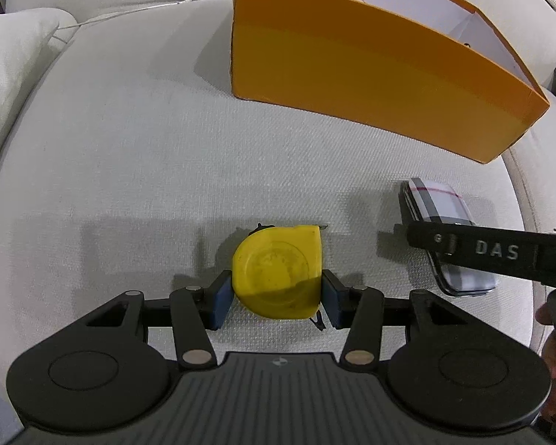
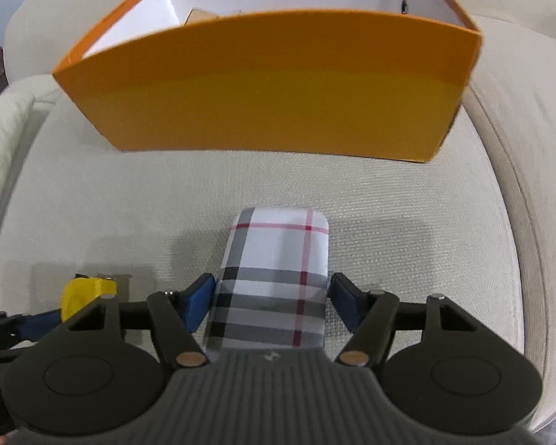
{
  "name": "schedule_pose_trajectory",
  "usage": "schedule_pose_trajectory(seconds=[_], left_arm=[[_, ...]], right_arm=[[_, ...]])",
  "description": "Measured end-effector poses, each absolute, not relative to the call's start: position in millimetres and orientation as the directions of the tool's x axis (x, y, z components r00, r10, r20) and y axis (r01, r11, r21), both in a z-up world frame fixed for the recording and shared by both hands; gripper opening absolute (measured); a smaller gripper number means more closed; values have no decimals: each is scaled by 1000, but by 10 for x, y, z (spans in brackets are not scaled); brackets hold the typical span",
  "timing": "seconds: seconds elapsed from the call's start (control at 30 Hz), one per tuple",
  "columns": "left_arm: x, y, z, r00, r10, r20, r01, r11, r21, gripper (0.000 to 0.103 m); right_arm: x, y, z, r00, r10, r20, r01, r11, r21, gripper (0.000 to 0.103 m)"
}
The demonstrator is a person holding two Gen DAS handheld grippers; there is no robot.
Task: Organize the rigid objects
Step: 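Lift and carry the tape measure and plaid case over the orange box with both tools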
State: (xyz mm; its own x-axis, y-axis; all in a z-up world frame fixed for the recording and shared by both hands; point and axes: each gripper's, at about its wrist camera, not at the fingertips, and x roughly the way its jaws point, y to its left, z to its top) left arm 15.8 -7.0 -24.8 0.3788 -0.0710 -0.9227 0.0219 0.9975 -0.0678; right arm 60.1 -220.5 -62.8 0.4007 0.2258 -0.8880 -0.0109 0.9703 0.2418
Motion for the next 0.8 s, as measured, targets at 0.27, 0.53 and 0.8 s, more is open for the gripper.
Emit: schedule_pose_trajectory(seconds=[0.27, 0.53, 0.8], left_arm=[[140, -77, -239, 376, -77, -923, 35, 997, -69, 57], [159, -56, -272, 365, -65, -929, 30, 998, -58, 57], [196, -64, -161, 388, -86, -918, 33, 996, -79, 57]], right_arm=[[670, -2067, -828, 366, 135, -921, -55, 991, 123, 70], [691, -1847, -870, 394, 69, -916, -112, 993, 27, 70], [668, -2254, -682, 398, 262, -879, 7, 957, 289, 69]])
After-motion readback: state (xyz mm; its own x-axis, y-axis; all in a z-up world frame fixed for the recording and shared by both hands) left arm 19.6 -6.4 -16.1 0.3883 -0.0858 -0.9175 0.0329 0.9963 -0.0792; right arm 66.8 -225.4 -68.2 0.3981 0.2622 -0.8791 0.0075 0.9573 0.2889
